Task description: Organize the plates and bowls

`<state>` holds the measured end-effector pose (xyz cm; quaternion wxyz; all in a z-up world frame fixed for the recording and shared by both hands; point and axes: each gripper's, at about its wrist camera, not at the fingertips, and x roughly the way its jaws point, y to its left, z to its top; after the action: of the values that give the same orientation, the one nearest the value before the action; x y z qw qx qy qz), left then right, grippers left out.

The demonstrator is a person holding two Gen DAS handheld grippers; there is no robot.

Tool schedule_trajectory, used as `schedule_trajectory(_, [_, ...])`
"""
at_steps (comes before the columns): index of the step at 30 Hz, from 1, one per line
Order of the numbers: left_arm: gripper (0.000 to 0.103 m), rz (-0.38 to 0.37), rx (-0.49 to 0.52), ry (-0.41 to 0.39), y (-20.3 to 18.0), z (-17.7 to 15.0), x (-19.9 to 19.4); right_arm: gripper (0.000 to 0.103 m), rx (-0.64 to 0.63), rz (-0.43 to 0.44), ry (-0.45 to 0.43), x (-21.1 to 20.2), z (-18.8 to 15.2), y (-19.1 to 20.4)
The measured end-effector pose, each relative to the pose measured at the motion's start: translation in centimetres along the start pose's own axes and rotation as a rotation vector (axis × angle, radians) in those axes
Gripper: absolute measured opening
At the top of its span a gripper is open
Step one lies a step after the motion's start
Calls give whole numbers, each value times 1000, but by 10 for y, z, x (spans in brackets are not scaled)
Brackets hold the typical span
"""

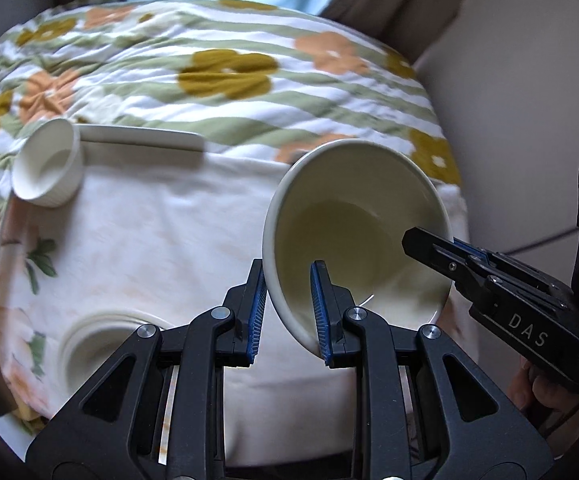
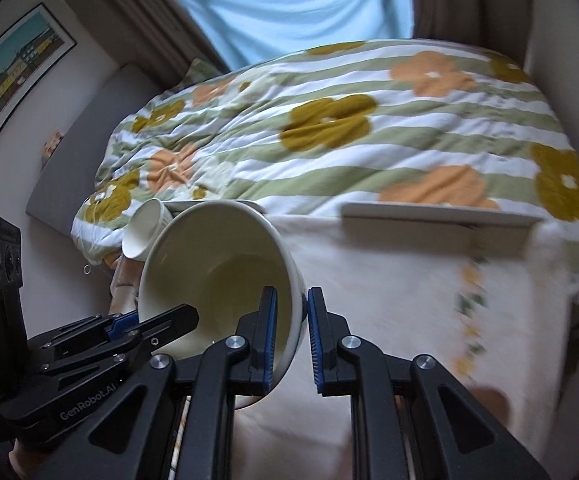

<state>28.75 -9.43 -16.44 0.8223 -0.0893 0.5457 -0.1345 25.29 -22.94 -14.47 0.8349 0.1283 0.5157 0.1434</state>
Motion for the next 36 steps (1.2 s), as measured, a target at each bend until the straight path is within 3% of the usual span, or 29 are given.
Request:
schedule_trajectory(6, [19, -29, 61, 21, -64, -32, 4, 14, 47, -42, -12, -42, -38, -46])
schedule_trajectory(13, [20, -38, 124, 107, -104, -61, 31, 14, 100, -69, 25, -58, -83, -84])
schedule_trajectory(24, [19, -1, 264, 251, -113, -83, 83, 14, 235, -89, 98, -32, -126, -114])
schedule_trajectory(36, [20, 69, 402, 271, -120, -86, 110, 14, 315, -122, 143, -8, -138, -124])
